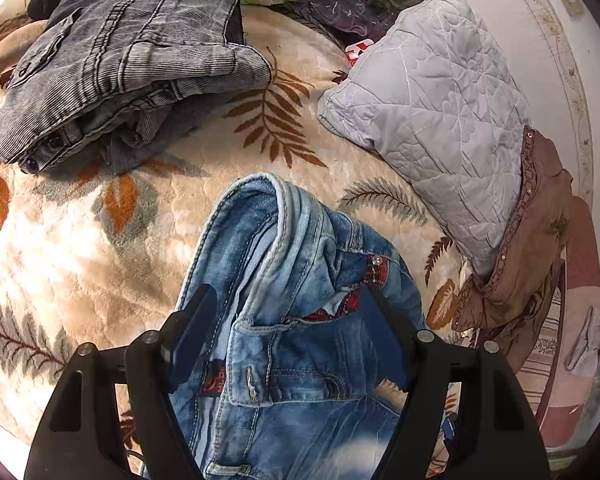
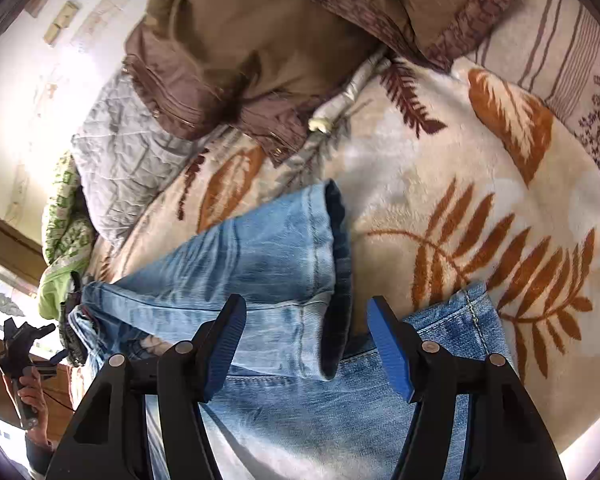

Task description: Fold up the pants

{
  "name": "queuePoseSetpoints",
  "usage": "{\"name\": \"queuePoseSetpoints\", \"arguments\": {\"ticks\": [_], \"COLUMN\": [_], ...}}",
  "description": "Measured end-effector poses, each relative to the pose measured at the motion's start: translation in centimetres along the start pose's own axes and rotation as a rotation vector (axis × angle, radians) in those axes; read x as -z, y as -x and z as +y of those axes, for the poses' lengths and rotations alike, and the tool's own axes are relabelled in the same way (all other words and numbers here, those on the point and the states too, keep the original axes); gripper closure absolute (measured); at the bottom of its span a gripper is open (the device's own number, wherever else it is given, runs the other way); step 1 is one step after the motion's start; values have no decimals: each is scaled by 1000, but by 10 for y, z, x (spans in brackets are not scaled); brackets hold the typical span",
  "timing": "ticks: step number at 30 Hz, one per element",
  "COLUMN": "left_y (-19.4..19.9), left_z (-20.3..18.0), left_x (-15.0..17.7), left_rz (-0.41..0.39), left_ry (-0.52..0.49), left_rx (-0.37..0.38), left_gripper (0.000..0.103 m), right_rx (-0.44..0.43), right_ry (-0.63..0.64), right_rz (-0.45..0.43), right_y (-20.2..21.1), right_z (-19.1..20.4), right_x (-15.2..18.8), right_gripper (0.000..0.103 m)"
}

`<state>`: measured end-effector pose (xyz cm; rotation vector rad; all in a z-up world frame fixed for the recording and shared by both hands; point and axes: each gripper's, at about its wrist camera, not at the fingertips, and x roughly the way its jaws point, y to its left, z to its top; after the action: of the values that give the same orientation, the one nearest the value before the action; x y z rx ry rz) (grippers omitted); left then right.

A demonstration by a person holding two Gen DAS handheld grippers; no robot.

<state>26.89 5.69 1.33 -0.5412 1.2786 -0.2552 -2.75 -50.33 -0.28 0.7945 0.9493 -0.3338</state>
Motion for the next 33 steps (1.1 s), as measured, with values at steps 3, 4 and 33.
{"name": "queuePoseSetpoints", "arguments": {"ticks": [3, 4, 33], "left_y": [-17, -22, 53], "left_z": [1, 2, 58], "left_x": [-18, -23, 192], "left_rz": [32, 42, 55], "left_ry": [38, 55, -196], "left_rx": [26, 44, 60], "left_gripper": [30, 30, 88], "right_rx": [-5, -5, 62], "right_ry": [-39, -38, -21], "right_rz": [49, 61, -56], "right_y": [-21, -26, 45], "right_z": [-6, -7, -70], "right_x": [3, 5, 58], "right_gripper": [38, 38, 91]}}
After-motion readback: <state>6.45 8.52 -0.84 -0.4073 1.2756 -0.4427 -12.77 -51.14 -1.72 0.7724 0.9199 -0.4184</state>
